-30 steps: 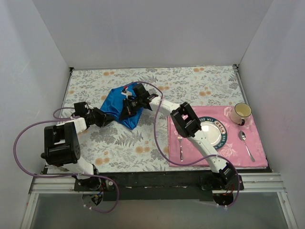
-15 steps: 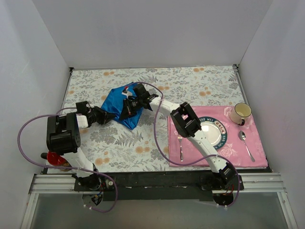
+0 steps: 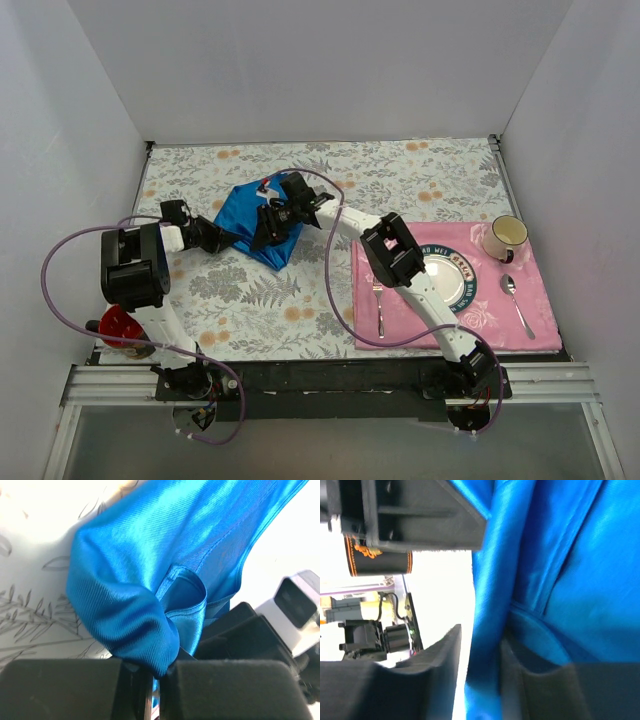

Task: Fold the napkin, place the utensils inside, and roll it up
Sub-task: Roll the napkin with the utensil

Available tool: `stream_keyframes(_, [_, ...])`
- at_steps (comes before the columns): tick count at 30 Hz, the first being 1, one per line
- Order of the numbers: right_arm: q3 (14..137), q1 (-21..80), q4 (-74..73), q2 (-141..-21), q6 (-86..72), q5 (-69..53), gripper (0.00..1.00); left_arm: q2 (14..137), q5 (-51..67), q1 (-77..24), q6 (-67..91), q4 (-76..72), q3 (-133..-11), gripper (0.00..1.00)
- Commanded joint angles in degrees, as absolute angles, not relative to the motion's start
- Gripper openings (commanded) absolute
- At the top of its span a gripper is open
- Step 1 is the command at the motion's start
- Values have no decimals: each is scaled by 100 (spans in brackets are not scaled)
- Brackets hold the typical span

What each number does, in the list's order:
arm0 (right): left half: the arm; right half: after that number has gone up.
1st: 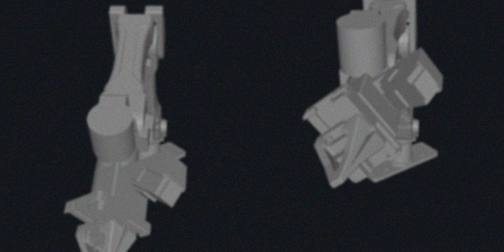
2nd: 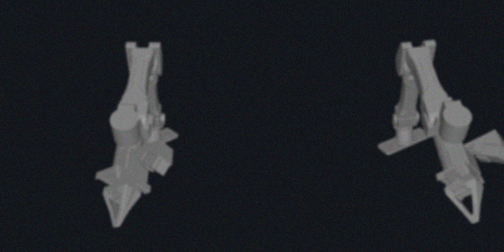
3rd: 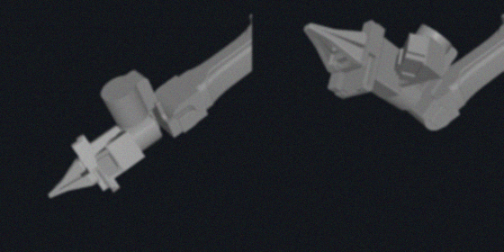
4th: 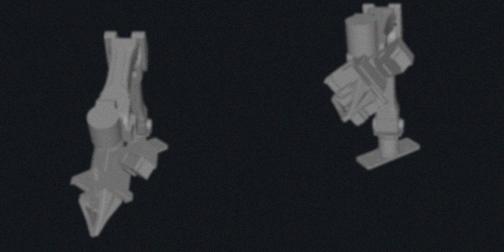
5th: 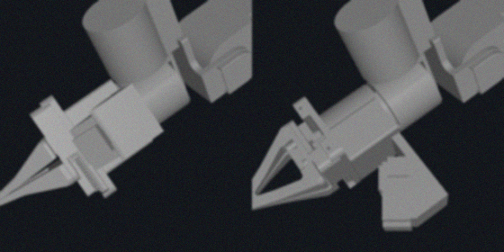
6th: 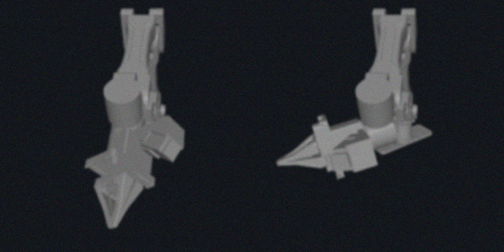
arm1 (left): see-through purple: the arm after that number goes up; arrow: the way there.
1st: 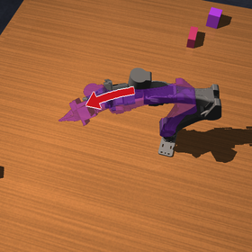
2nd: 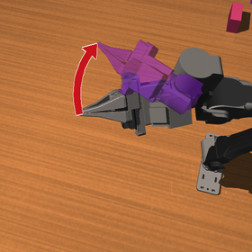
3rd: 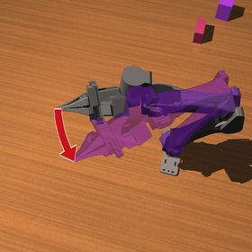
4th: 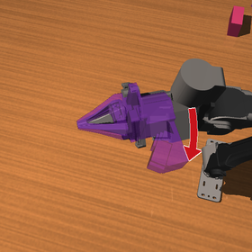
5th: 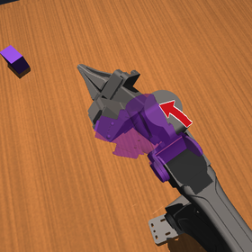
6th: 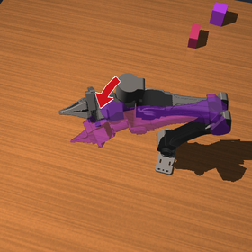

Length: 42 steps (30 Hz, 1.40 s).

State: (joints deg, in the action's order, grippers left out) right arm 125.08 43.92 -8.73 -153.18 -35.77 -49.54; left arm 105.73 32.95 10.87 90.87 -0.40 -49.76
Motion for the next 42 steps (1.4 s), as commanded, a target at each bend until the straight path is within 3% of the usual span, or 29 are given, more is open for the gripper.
stream_keyframes(1, [12656,4386,-2064,-14854,-2805,-4493,47,11003,2303,1169,8614,851,-5281,0])
stream_keyframes(8, [12859,4333,-3076,-14328,-1505,-3596,72,11223,2347,1169,8420,1090,-5458,0])
stream_keyframes(14, [13016,4508,-3305,-14080,-467,-2638,85,11294,2347,1169,8367,1292,-5493,0])
stream_keyframes(31, [12753,5747,-2505,-13877,1687,165,89,11531,2092,1169,8376,2083,-5906,0])
stream_keyframes(42, [12613,5898,-1987,-14388,2092,589,83,11522,2013,1169,8297,2311,-6161,0])
